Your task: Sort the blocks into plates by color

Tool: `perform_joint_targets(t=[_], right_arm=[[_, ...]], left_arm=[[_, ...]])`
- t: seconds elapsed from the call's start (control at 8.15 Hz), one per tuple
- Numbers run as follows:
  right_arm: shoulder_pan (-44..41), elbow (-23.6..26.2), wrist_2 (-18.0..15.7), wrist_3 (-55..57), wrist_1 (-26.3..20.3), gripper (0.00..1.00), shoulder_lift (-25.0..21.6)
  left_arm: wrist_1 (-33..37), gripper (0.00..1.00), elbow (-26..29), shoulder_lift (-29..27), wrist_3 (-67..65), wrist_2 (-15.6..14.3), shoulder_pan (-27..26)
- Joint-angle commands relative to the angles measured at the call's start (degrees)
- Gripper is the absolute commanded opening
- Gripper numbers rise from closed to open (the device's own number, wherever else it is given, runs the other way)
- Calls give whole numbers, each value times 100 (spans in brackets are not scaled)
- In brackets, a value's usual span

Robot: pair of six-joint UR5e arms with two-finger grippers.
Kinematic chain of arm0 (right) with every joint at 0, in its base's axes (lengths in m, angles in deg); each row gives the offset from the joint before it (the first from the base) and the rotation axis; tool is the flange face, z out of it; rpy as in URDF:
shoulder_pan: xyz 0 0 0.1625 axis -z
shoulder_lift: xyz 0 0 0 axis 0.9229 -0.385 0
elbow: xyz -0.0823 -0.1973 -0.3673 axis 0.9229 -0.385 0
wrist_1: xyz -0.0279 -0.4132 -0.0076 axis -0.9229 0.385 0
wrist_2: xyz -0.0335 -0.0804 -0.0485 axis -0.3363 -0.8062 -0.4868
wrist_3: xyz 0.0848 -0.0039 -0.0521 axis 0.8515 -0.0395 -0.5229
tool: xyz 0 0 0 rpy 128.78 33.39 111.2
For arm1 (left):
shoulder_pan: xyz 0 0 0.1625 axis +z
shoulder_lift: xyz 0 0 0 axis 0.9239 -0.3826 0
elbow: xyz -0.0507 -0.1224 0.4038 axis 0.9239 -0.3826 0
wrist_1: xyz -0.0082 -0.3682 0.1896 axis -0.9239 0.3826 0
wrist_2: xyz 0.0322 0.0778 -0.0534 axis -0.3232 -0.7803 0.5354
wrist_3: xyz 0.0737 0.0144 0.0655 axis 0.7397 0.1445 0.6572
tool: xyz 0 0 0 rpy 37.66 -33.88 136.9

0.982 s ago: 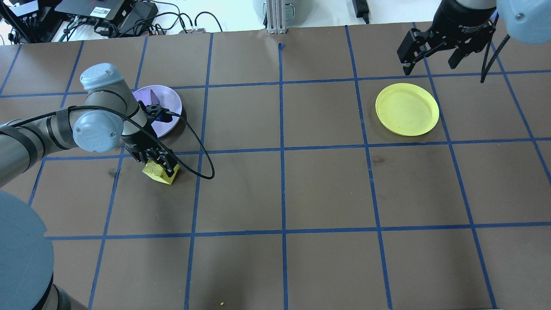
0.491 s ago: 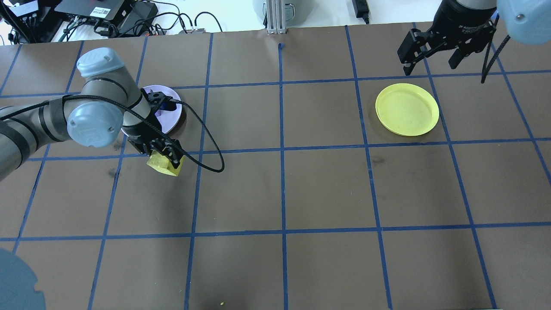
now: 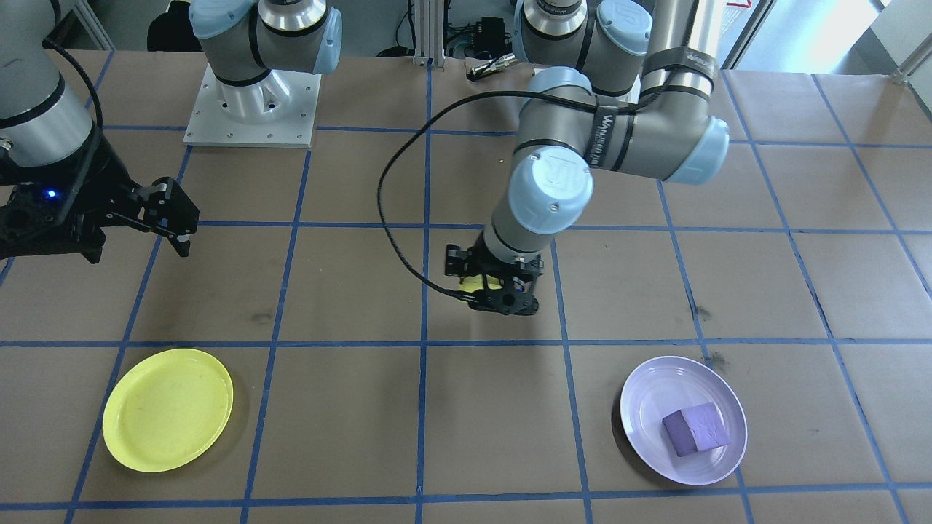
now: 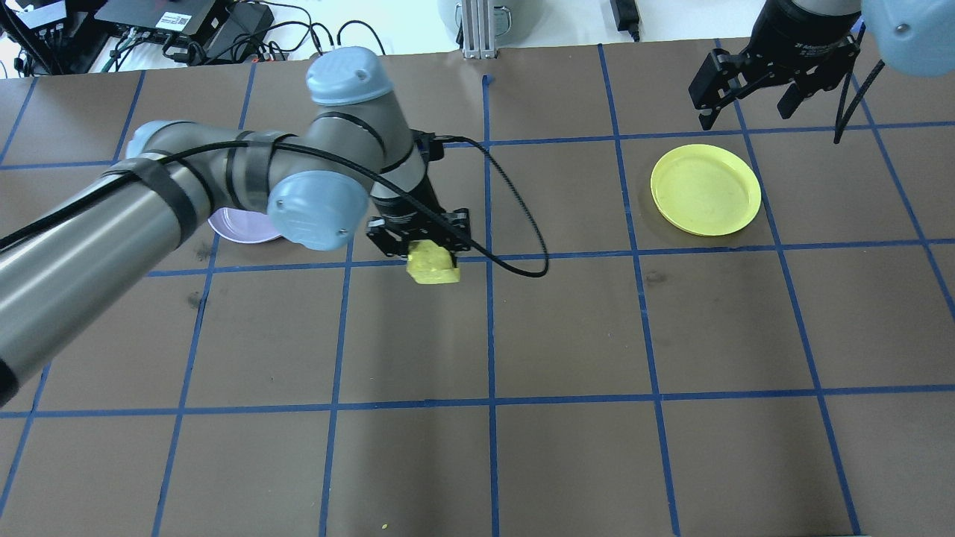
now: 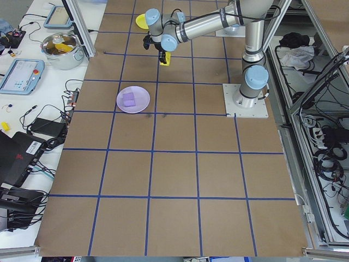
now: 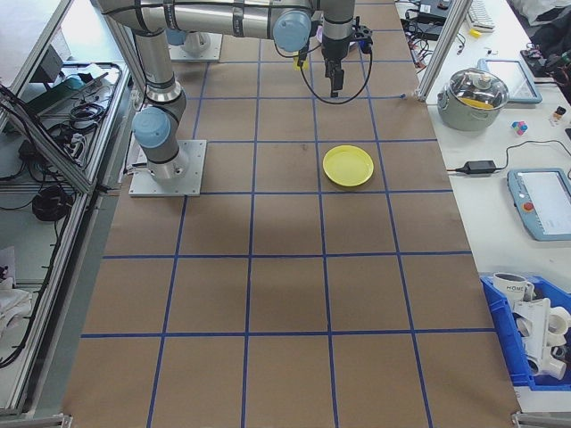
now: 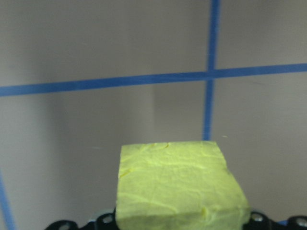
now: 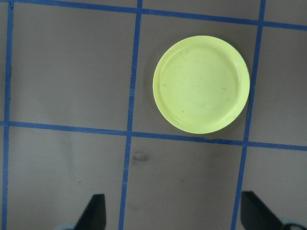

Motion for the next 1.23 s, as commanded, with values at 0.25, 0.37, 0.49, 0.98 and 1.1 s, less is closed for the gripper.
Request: perform_joint_targets(t=[0.25,0.37,0.49,0.98,1.1], right_arm=[[0,-1,-25,-1,1,100,0],[0,-1,-17,-1,1,100,0],[0,-1,-26,-9,1,100,0],[0,-1,-78,-71,-7,100,0],[0,-1,-70,-62,-7,100,0]], left_arm=[[-1303,0,366,-986,-1590,339,-1473],[-1385,0,401,-1110,-1798,383,-1534],[-1377,0,419,-1120,-2070,383,-1553],[-1368,5,357,-1286,-2029,322,-1553],[-1377,23,366,-1321,-2020,322,-1553]])
